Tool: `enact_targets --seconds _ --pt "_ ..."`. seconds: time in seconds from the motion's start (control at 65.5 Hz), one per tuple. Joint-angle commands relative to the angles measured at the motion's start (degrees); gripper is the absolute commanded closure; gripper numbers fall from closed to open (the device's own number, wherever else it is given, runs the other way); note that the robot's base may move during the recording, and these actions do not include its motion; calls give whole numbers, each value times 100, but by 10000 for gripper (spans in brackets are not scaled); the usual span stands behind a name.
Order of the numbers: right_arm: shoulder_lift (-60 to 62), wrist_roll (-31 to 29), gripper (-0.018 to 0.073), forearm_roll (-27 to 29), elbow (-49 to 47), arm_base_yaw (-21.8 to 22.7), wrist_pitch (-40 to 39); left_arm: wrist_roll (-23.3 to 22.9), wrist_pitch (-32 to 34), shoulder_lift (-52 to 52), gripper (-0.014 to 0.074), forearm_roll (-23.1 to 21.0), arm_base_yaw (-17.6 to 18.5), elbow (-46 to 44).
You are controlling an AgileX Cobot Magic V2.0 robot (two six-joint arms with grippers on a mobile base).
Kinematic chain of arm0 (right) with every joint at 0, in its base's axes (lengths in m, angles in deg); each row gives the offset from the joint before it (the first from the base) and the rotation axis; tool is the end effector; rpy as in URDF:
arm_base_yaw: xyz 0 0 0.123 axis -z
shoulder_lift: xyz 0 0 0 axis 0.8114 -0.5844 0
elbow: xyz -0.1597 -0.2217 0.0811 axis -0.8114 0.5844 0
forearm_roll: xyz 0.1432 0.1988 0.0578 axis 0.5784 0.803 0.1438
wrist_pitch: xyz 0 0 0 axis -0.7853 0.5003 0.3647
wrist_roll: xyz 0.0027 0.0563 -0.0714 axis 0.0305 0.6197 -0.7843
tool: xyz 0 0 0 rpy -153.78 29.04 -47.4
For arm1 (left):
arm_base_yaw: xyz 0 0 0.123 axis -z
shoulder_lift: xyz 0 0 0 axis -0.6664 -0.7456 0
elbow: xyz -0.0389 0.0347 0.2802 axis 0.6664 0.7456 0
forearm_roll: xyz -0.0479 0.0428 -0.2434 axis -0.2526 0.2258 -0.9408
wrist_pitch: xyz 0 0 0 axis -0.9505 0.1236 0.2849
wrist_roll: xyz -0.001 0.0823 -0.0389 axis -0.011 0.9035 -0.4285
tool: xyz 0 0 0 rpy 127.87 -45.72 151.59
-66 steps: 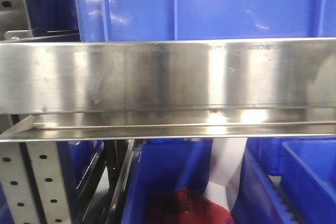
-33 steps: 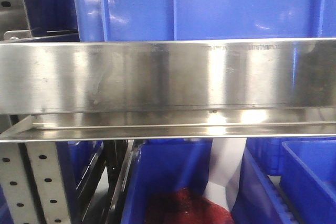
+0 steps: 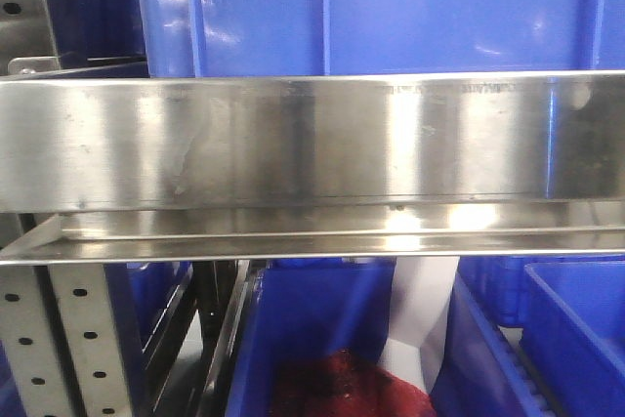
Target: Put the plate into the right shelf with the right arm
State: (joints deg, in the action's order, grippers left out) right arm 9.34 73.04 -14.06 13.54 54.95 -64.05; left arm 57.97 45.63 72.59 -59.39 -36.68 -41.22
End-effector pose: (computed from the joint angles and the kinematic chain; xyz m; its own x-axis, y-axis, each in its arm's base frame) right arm 0.0567 -0.0002 0.2012 0.0332 0.1055 -0.9939 0.0037 0.9944 0.1057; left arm 0.0563 -0.0055 0.1921 -0.0484 0.0017 -0.9988 0.0935 0.9956 -0.0028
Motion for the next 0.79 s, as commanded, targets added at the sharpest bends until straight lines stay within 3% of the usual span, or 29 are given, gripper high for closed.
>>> enact_targets --seconds 0.0,0.153,0.778 --pt "78 211 503 -143 -30 34 -644 -19 492 42 643 -23 30 46" --pt "78 251 503 -430 -30 34 -667 -19 492 42 643 -23 30 46" --pt "78 251 503 -431 -30 -338 -372 -19 492 42 643 -23 30 46"
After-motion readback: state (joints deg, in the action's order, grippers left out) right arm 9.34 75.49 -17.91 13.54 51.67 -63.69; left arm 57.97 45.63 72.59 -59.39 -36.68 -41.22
